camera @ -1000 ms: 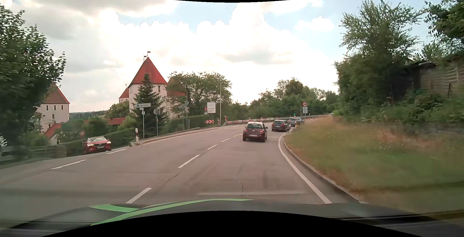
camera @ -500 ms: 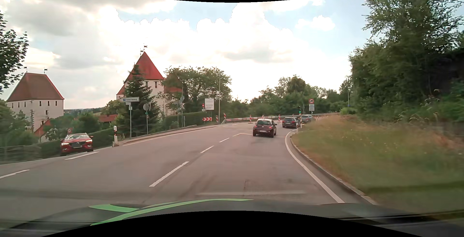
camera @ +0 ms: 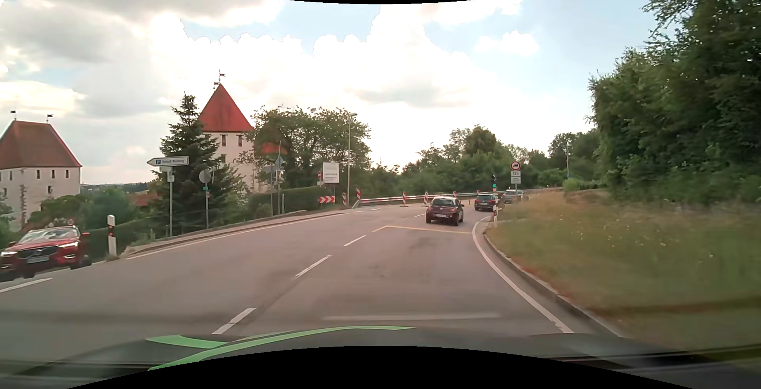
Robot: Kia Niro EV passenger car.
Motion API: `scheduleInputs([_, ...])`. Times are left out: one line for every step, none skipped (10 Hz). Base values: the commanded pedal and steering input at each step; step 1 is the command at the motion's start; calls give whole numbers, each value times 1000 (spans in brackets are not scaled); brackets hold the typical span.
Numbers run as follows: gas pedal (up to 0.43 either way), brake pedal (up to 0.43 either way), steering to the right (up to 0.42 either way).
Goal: Follow the waypoints while adhering to traffic rules and regulations
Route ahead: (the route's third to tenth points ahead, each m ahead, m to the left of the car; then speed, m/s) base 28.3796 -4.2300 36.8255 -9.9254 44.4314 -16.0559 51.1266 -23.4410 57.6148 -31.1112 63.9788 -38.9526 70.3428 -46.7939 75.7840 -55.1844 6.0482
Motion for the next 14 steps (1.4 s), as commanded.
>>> scheduleInputs([118, 0, 47])
scheduleInputs([118, 0, 48])
scheduleInputs([118, 0, 50])
scheduleInputs([118, 0, 54])
scheduleInputs([130, 0, 55])
scheduleInputs([130, 0, 57])
scheduleInputs([130, 0, 58])
scheduleInputs([130, 0, 59])
scheduleInputs([130, 0, 59])
scheduleInputs([130, 0, 62])
scheduleInputs([130, 0, 65])
scheduleInputs([130, 0, 70])
scheduleInputs([130, 0, 72])
scheduleInputs([130, 0, 72])
